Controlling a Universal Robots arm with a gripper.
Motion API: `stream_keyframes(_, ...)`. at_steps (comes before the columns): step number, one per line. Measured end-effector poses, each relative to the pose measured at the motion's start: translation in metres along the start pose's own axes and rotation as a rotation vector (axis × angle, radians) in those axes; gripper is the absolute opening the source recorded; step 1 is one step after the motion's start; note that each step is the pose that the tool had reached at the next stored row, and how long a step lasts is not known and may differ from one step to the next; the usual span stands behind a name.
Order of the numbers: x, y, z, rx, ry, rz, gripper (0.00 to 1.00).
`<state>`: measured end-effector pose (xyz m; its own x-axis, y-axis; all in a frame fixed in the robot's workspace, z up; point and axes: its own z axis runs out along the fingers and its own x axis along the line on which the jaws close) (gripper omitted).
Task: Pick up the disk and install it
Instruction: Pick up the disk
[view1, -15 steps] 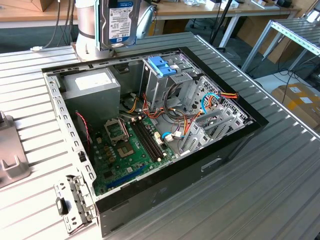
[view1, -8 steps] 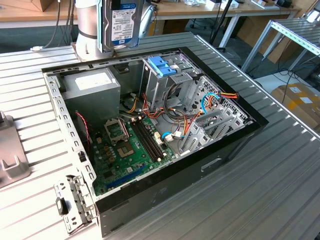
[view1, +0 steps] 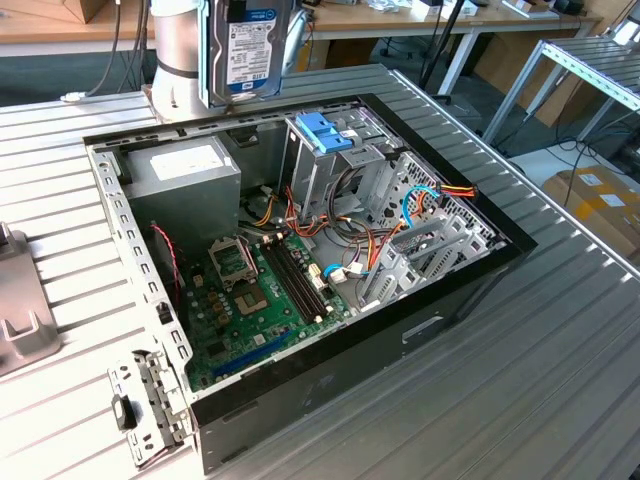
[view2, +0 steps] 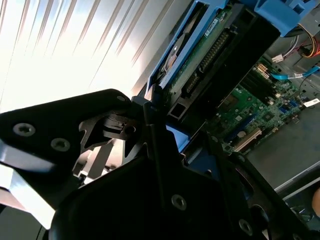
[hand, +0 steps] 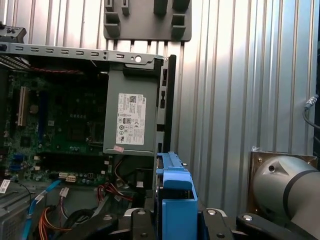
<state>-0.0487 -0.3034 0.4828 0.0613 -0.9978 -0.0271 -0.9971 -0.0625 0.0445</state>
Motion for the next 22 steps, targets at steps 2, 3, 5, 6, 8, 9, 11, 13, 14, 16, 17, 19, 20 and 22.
stream_keyframes(2,0.0014,-0.0005,0.0000,0.0000,-0.0002,0.000,0.37)
stream_keyframes(3,0.0021,-0.0008,-0.0001,0.0000,-0.0003,0.000,0.37)
stream_keyframes(5,0.0038,-0.0014,-0.0001,0.0001,-0.0007,0.000,0.37)
stream_keyframes(6,0.0048,-0.0018,-0.0001,0.0000,-0.0008,0.000,0.37)
stream_keyframes(8,0.0060,-0.0024,-0.0001,0.0001,-0.0011,0.000,0.37)
stream_keyframes(9,0.0067,-0.0027,-0.0002,0.0001,-0.0012,0.000,0.37)
stream_keyframes(11,0.0082,-0.0033,-0.0002,0.0001,-0.0016,0.000,0.37)
stream_keyframes(13,0.0096,-0.0040,-0.0003,0.0001,-0.0019,0.000,0.37)
stream_keyframes(14,0.0103,-0.0043,-0.0003,0.0001,-0.0021,0.000,0.37)
stream_keyframes(16,0.0124,-0.0054,-0.0003,0.0002,-0.0025,0.000,0.37)
stream_keyframes(17,0.0131,-0.0058,-0.0004,0.0001,-0.0025,0.000,0.37)
stream_keyframes(19,0.0141,-0.0064,-0.0005,0.0001,-0.0026,0.000,0.37)
stream_keyframes(20,0.0147,-0.0067,-0.0005,0.0002,-0.0027,0.000,0.37)
stream_keyframes(22,0.0163,-0.0077,-0.0005,0.0002,-0.0028,0.000,0.37)
